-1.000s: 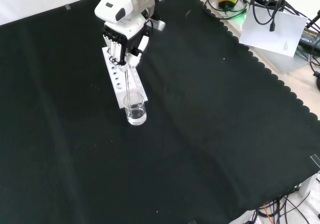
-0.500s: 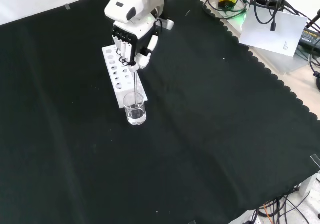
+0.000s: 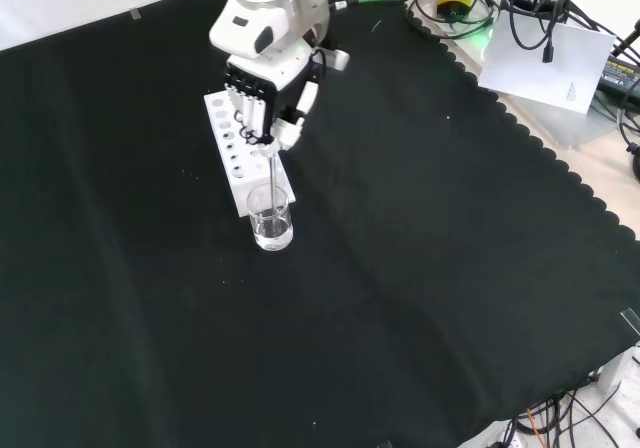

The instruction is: Stir in the beaker to the left of the white test tube rack with the glass rod.

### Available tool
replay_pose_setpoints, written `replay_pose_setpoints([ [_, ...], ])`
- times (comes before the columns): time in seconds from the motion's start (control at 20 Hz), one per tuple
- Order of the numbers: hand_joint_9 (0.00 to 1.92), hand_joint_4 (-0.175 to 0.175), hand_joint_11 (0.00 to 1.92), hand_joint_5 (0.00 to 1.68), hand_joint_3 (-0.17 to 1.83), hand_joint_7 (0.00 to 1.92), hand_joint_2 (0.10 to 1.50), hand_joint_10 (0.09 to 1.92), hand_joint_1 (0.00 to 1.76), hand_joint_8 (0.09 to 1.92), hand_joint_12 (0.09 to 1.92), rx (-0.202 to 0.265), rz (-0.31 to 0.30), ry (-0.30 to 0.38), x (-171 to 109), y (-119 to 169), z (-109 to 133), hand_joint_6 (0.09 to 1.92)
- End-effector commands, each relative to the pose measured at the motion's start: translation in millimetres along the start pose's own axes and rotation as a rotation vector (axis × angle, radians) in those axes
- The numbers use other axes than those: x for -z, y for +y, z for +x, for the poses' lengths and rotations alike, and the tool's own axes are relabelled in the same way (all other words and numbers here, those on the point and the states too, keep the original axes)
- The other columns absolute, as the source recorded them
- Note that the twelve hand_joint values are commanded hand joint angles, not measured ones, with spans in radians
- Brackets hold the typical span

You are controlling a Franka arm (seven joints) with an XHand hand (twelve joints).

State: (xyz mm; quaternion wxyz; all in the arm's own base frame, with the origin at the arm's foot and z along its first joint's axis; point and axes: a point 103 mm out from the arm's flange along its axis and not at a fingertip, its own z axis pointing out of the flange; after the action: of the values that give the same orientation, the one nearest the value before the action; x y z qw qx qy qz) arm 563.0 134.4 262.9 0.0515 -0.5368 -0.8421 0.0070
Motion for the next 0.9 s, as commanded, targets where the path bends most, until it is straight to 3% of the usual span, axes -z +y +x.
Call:
replay_pose_setpoints([
  [0.05, 1.53, -0.175, 1.63, 1.14, -0.04, 1.24, 1.04, 0.90, 1.31, 0.87, 0.52, -0.033, -0.003, 0.009, 0, 10, -39, 0.46],
  [0.45, 1.53, -0.175, 1.63, 1.14, -0.04, 1.24, 1.04, 0.90, 1.31, 0.87, 0.52, -0.079, 0.006, 0.004, 2, -19, -57, 0.46],
  [0.65, 1.53, -0.175, 1.63, 1.14, -0.04, 1.24, 1.04, 0.90, 1.31, 0.87, 0.51, -0.063, 0.006, -0.004, 6, -35, -44, 0.47],
  [0.9, 1.53, -0.175, 1.63, 1.14, -0.04, 1.24, 1.04, 0.90, 1.31, 0.87, 0.51, -0.035, 0.021, -0.012, 2, -36, -25, 0.46],
])
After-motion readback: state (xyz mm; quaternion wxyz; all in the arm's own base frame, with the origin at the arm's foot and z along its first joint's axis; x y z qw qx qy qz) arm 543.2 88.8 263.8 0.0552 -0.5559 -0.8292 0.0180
